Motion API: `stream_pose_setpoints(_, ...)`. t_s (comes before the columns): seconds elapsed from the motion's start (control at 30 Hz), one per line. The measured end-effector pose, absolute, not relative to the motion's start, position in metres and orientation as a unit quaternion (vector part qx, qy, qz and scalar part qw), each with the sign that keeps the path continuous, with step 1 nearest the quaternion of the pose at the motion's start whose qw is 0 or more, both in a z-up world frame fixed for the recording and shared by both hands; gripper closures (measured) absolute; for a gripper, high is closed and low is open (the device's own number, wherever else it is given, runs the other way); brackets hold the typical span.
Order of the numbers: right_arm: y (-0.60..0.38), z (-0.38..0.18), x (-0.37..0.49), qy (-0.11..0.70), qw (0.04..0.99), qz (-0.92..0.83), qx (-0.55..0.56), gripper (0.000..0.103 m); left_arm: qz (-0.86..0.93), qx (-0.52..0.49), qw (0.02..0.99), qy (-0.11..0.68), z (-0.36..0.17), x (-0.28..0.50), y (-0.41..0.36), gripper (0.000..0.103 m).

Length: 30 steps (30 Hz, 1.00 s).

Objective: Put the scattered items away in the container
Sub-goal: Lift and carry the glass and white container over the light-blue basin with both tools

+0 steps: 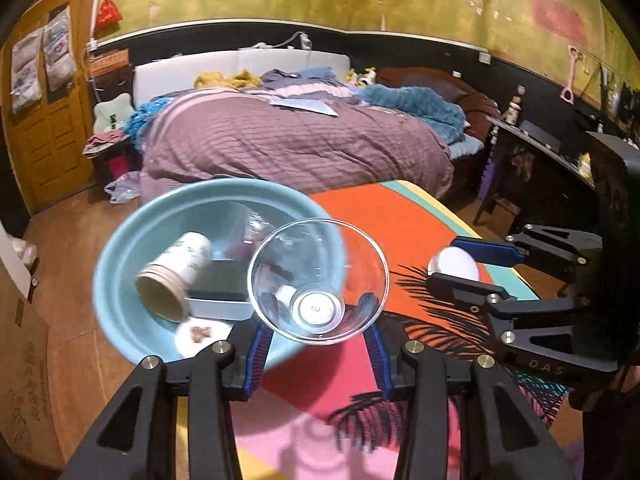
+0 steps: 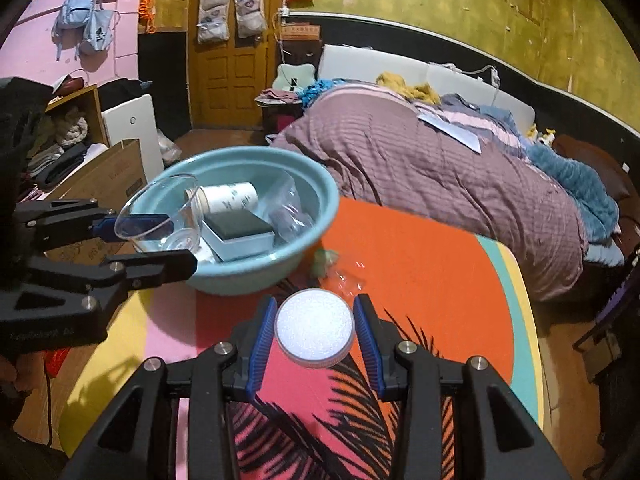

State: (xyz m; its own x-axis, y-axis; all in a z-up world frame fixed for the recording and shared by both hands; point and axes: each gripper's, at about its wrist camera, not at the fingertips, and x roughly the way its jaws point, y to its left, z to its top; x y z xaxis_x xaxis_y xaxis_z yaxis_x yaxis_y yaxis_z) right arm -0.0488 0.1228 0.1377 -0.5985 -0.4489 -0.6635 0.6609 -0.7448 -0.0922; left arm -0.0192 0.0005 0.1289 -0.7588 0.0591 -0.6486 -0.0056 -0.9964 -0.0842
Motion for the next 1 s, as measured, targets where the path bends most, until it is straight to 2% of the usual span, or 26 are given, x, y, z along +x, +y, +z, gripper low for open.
stream_pose_setpoints(0.43, 0.044, 0.145, -0.068, 0.189, 0.363, -0.863, 0.298, 0.06, 0.932, -0.356, -0.048, -0.051, 0.123, -0.027, -0.075, 0.056)
stream_pose_setpoints(1.0, -0.016, 0.107, -0.111, 0.198, 0.408, -0.829, 0.326, 0.06, 0.916, -0.391, -0.069, -0.06, 0.094, -0.049, -0.101, 0.056)
